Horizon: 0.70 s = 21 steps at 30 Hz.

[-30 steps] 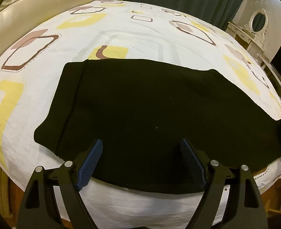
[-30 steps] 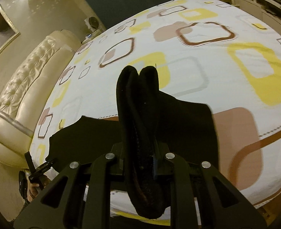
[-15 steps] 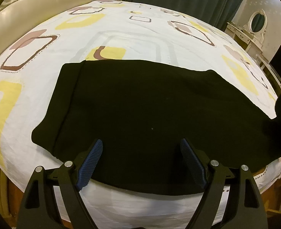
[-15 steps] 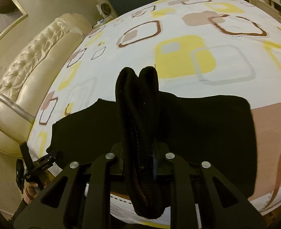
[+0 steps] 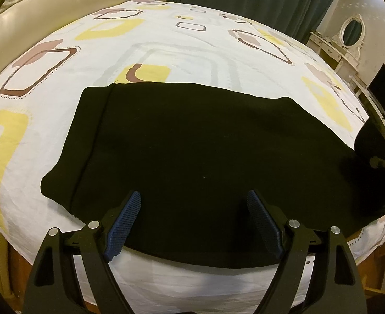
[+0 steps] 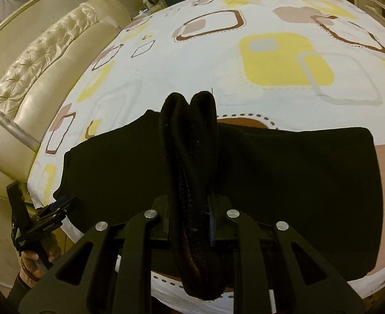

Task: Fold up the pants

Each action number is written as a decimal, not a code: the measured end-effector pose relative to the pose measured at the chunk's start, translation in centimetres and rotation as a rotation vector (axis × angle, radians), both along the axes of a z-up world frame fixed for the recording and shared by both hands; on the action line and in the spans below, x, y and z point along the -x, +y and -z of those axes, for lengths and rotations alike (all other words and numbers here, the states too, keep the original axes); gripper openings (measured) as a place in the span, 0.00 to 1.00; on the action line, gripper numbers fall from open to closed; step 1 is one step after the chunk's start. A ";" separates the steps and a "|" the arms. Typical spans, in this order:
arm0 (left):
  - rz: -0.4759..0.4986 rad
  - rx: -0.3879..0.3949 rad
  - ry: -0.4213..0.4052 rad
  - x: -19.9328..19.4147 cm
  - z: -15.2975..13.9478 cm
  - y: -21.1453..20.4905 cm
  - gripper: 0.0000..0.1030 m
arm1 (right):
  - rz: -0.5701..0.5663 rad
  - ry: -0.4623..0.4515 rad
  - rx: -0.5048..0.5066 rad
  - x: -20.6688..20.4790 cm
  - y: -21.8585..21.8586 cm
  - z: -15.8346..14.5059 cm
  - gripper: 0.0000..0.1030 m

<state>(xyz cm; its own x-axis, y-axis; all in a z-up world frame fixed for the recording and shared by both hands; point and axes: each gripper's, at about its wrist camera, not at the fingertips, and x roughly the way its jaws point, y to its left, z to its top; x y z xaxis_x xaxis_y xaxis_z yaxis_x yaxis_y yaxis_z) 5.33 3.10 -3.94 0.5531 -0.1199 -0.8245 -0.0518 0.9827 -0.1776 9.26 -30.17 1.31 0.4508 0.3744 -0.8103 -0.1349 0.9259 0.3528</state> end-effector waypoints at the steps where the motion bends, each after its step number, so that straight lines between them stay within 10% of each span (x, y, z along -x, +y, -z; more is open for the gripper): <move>1: 0.000 -0.001 0.001 0.0 0.0 0.0 0.80 | -0.002 0.001 0.005 0.0 0.1 0.1 0.17; 21: 0.011 -0.014 -0.010 0.1 -0.1 -0.5 0.80 | -0.045 0.045 0.041 -0.5 3.7 2.6 0.17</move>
<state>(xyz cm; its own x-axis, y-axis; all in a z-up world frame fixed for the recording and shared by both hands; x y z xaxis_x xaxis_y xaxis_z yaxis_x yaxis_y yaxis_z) 5.24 2.61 -3.86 0.5603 -0.1149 -0.8203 -0.0389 0.9856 -0.1646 9.77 -26.42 -1.27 0.3971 0.3590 -0.8446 -0.1612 0.9333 0.3209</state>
